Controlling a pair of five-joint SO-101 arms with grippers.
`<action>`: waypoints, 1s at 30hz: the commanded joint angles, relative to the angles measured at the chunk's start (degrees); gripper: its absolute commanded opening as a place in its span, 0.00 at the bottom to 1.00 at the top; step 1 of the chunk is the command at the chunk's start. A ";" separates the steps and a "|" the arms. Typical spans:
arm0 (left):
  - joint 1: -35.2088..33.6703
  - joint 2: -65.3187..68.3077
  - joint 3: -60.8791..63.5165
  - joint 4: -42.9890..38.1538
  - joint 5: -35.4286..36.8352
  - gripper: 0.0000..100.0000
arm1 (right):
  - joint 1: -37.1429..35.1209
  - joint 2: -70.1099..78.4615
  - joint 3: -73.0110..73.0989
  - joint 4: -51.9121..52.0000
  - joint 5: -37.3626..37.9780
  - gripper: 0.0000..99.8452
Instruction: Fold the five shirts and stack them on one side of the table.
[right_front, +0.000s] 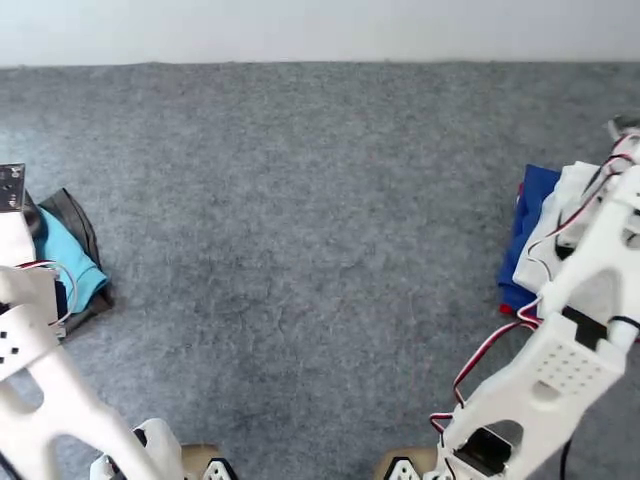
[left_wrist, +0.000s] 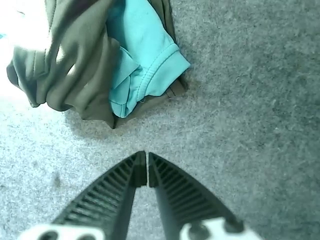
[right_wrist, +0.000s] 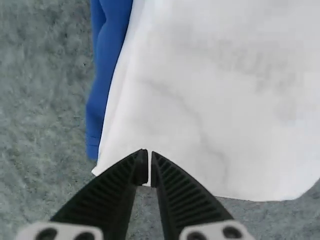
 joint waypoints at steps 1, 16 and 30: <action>-0.18 -1.41 -0.40 -0.09 0.00 0.02 | -1.63 3.12 -1.49 2.42 0.35 0.01; -0.18 -1.41 -0.13 -0.09 0.00 0.02 | -7.43 7.78 -0.44 2.68 0.70 0.01; -0.18 -1.32 -0.13 -0.18 0.00 0.02 | -5.49 11.74 -22.15 -18.59 0.26 0.01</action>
